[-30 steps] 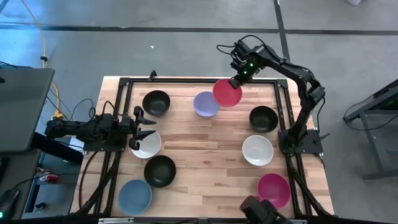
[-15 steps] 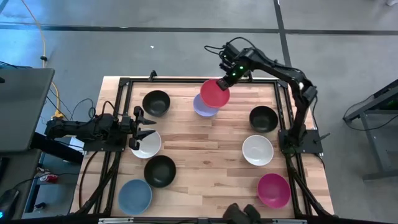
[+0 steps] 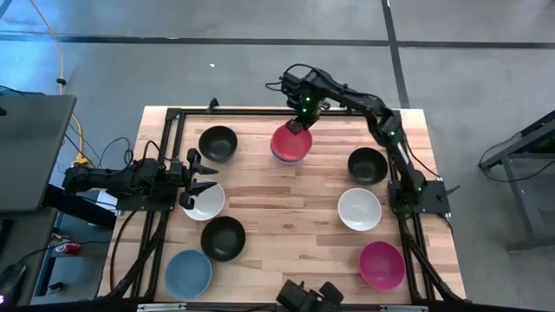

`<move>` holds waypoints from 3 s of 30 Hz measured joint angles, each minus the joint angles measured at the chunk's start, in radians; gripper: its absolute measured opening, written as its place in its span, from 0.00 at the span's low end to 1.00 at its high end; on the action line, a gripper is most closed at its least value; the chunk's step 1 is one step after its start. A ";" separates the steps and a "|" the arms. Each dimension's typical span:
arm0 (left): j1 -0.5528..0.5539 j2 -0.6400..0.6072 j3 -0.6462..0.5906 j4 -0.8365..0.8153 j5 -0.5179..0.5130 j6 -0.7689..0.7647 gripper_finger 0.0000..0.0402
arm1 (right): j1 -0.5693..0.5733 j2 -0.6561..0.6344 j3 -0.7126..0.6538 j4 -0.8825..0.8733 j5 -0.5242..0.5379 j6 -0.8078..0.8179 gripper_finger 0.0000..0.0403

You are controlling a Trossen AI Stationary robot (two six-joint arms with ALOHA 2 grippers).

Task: Nest bowls inside each other
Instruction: Stack the orange bowl on top of the purple bowl, then stack the top left black bowl on top of the orange bowl

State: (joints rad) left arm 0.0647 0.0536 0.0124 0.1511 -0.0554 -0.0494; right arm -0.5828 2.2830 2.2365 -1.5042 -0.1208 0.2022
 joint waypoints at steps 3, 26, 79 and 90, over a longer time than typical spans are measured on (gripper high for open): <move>0.000 0.000 0.000 -0.013 0.001 0.000 0.41 | 0.005 0.049 0.046 -0.004 0.004 -0.001 0.00; 0.000 0.000 0.000 -0.073 0.000 0.018 0.41 | 0.022 0.087 0.073 0.007 -0.059 -0.091 0.23; 0.000 0.016 0.000 0.167 -0.205 -0.028 0.41 | 0.102 -0.961 0.074 0.012 -0.591 -0.722 0.36; 0.000 0.016 0.004 0.115 -0.598 0.136 0.41 | 0.101 -1.051 0.074 -0.025 -0.552 -0.592 0.36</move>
State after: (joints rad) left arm 0.0650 0.0692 0.0166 0.2665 -0.6531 0.0864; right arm -0.4814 1.2323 2.3104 -1.5291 -0.6724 -0.3901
